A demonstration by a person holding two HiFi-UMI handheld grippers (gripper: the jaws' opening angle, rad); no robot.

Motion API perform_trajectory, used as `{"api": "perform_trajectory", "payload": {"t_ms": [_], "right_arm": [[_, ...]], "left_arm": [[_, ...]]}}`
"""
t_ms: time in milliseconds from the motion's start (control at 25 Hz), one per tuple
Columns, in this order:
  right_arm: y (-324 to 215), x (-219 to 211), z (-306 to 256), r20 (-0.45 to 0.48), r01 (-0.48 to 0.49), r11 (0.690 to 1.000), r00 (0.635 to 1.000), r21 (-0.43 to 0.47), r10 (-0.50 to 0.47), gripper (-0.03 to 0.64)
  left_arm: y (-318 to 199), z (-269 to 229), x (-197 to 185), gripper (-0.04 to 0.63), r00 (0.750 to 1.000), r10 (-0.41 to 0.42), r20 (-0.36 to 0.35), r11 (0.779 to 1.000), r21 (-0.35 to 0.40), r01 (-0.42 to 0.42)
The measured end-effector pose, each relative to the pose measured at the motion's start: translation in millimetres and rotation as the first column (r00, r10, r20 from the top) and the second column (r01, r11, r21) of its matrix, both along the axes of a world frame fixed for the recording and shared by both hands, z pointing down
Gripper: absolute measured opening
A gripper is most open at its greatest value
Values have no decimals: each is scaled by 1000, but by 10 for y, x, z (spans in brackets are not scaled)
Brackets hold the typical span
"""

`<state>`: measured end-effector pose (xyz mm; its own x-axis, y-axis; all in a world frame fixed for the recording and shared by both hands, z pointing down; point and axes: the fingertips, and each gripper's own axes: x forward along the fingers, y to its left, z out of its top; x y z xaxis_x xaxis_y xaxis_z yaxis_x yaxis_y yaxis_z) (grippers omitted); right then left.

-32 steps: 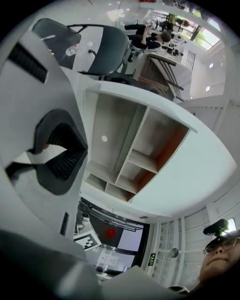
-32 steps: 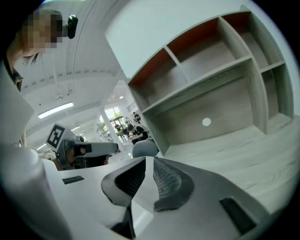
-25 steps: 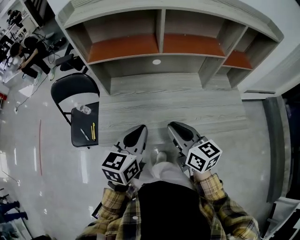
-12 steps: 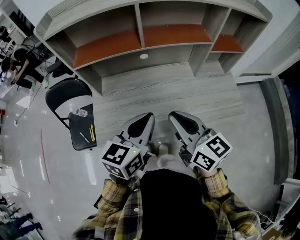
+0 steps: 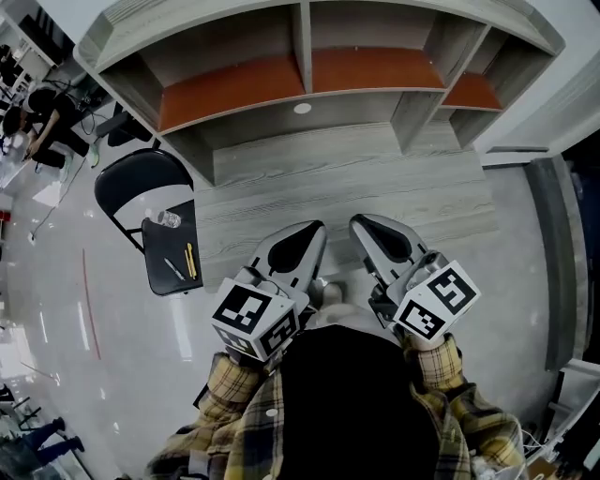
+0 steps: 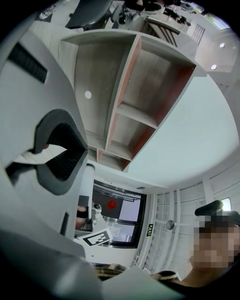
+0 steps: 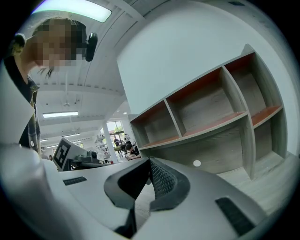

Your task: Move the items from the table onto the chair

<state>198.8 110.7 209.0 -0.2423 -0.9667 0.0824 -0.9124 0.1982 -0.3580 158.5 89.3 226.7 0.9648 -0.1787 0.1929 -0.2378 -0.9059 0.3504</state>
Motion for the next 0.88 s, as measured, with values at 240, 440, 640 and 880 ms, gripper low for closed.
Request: {"api": "perform_trajectory", "payload": {"t_ms": [240, 440, 640, 880], "right_arm": [[-53, 77, 34, 10, -13, 1000, 1000, -8, 13, 18], [-78, 167, 82, 10, -22, 1000, 1000, -16, 22, 18], [-154, 209, 103, 10, -11, 1000, 1000, -26, 11, 18], [-210, 218, 121, 17, 10, 1000, 1000, -29, -9, 18]], "left_arm": [[-66, -12, 28, 3, 1000, -4, -3, 1000, 2, 4], [-110, 5, 102, 3, 1000, -2, -2, 1000, 5, 2], [-192, 9, 136, 3, 1000, -24, 0, 1000, 5, 24], [-414, 6, 131, 3, 997, -70, -19, 996, 50, 71]]}}
